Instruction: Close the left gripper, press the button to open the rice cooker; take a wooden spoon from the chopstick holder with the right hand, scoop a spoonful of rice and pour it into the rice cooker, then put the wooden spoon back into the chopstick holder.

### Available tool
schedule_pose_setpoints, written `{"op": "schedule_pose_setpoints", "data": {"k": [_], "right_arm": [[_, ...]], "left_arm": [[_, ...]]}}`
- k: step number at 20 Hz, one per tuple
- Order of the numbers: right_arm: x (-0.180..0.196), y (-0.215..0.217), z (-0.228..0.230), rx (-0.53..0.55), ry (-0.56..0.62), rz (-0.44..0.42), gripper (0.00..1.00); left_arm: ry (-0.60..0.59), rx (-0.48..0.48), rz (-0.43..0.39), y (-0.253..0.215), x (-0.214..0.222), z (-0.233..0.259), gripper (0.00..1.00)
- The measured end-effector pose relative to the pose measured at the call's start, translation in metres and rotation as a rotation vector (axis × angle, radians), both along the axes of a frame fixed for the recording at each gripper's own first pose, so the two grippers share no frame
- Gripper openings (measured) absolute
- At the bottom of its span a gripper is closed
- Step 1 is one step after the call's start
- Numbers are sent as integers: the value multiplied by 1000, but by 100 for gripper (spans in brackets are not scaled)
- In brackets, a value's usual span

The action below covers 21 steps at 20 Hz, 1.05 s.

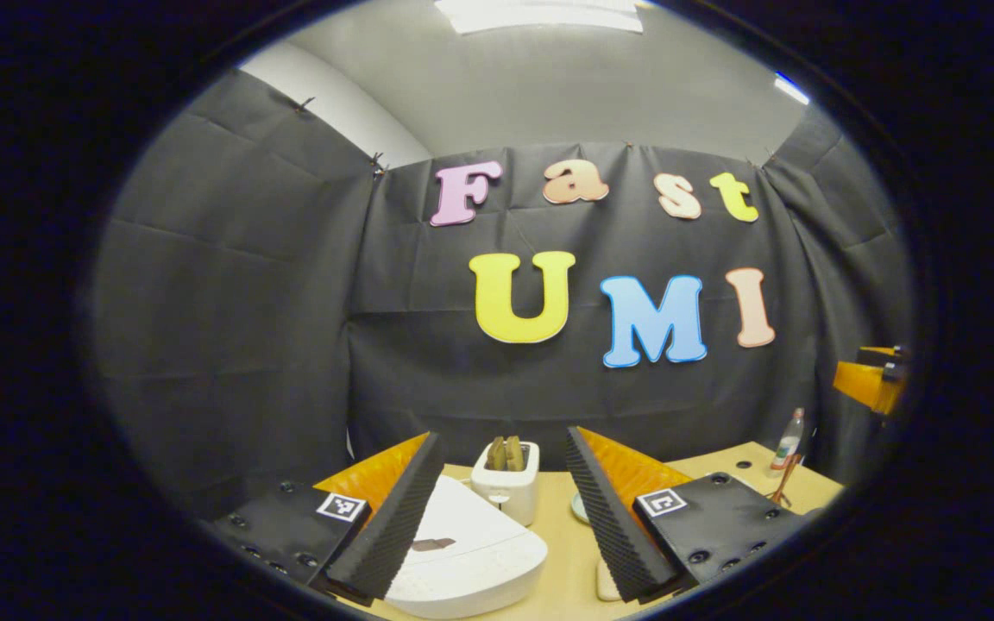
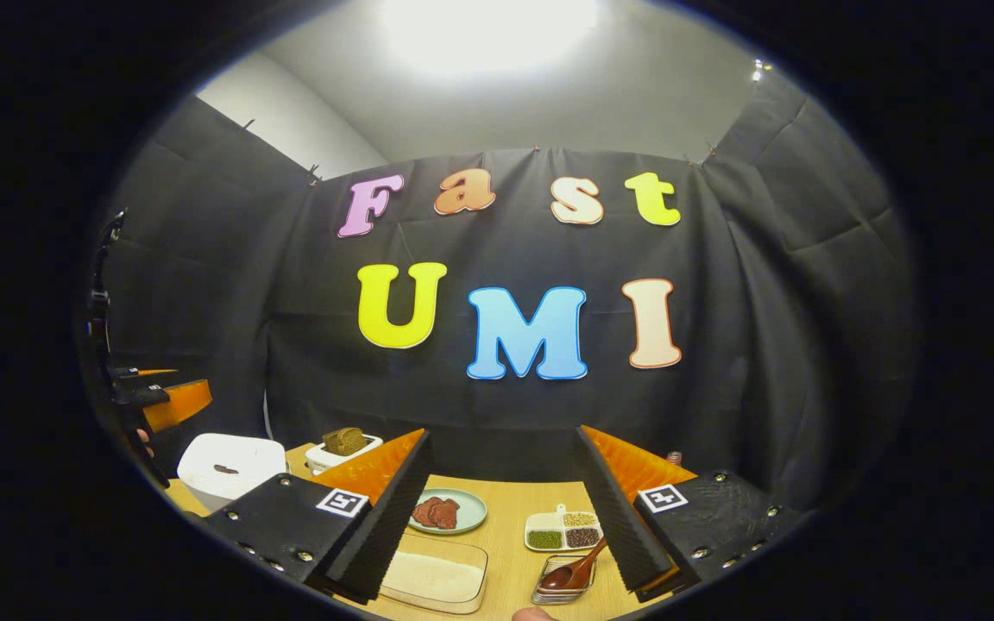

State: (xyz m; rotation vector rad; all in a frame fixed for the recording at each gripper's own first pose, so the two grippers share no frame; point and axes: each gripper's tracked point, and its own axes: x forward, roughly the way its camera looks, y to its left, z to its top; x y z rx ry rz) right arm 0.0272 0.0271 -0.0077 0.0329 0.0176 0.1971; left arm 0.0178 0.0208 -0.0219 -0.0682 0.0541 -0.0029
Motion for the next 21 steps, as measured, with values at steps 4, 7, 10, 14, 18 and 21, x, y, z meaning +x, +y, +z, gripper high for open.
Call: {"op": "schedule_pose_setpoints", "data": {"k": [4, 7, 10, 14, 18, 21], "right_arm": [[-2, 3, 5, 0, -26, -14, 98], [2, 5, 5, -1, -25, -13, 98], [5, 5, 5, 5, -29, -13, 98], [6, 8, 1, 7, -18, -9, 98], [7, 10, 1, 7, -18, -9, 98], [7, 10, 4, 8, -24, -15, 98]], "left_arm": [[-29, -16, -16, -7, -12, 2, 98], [-37, 0, -24, -9, -17, 4, 100], [-66, 4, -25, -10, -19, 14, 100], [-83, 17, -33, -12, -21, 21, 100], [-78, 14, -32, -9, -21, 18, 100], [-83, 20, -33, -5, -21, 21, 100]]}}
